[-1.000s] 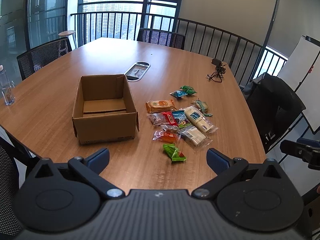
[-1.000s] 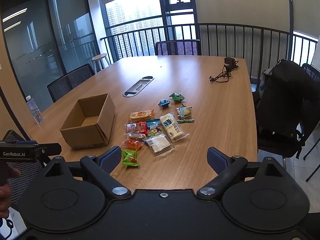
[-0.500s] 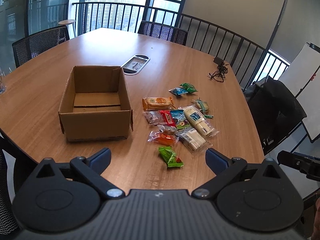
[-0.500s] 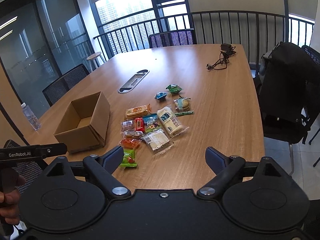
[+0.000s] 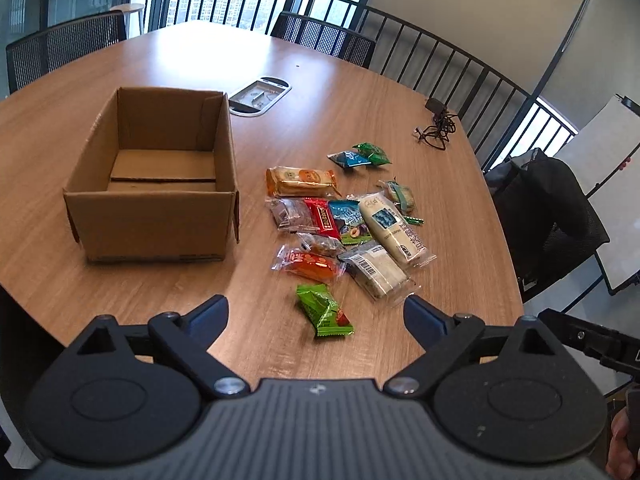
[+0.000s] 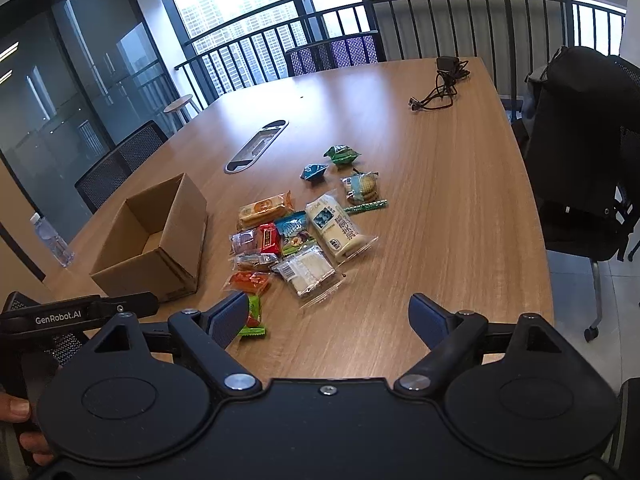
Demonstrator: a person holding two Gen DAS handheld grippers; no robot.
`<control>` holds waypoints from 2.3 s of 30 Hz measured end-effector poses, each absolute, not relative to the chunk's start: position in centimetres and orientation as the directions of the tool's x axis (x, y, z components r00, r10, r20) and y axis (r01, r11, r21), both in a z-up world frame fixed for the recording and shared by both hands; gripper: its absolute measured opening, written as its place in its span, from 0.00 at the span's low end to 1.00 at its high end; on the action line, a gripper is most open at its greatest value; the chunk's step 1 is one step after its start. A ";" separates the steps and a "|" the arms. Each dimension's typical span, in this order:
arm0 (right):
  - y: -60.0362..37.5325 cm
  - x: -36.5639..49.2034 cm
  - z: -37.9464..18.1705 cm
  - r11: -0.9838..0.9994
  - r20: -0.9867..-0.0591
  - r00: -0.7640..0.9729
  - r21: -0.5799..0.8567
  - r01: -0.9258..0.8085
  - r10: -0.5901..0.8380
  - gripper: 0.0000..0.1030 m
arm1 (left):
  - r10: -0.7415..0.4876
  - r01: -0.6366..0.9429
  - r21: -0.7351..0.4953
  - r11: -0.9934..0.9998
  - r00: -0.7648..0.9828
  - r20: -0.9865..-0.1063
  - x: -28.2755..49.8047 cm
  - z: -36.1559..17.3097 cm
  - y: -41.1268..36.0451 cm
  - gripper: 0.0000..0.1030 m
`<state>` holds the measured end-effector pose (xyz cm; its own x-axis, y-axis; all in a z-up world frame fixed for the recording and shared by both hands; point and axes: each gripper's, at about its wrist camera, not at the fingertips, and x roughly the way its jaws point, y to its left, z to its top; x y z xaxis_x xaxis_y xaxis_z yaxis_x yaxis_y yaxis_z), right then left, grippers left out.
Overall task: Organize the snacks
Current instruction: 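Move the left tool toward the green candy packet and close on it, then carry the green packet in the left tool while the right tool grasps the white bread pack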
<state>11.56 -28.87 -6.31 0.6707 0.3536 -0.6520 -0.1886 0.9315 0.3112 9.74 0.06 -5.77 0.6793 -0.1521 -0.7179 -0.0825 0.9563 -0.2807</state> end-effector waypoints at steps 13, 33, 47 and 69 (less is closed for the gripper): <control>-27.2 15.6 -8.8 0.916 -0.696 0.596 0.286 -0.281 0.401 0.79 | -0.181 -0.136 -0.334 0.933 0.625 -0.759 14.1 -10.2 -0.7 0.84; -24.0 20.9 -12.5 0.896 -0.757 0.508 0.234 -0.377 0.411 0.57 | -0.121 -0.302 -0.295 0.907 0.484 -0.867 18.4 -14.9 -2.4 0.64; -21.3 22.5 -12.8 0.883 -0.783 0.496 0.137 -0.449 0.374 0.65 | -0.099 -0.324 -0.287 0.901 0.492 -0.865 18.0 -13.7 -1.3 0.24; -17.9 23.9 -14.6 0.845 -0.866 0.404 0.037 -0.533 0.293 0.38 | -0.028 -0.343 -0.244 0.907 0.530 -0.848 16.2 -11.4 2.7 0.24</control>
<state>23.94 -17.95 -14.57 0.4040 0.2934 -0.8664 -0.5334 0.8450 0.0374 16.17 2.70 -11.38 0.5297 -0.0278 -0.8477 -0.3430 0.9071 -0.2441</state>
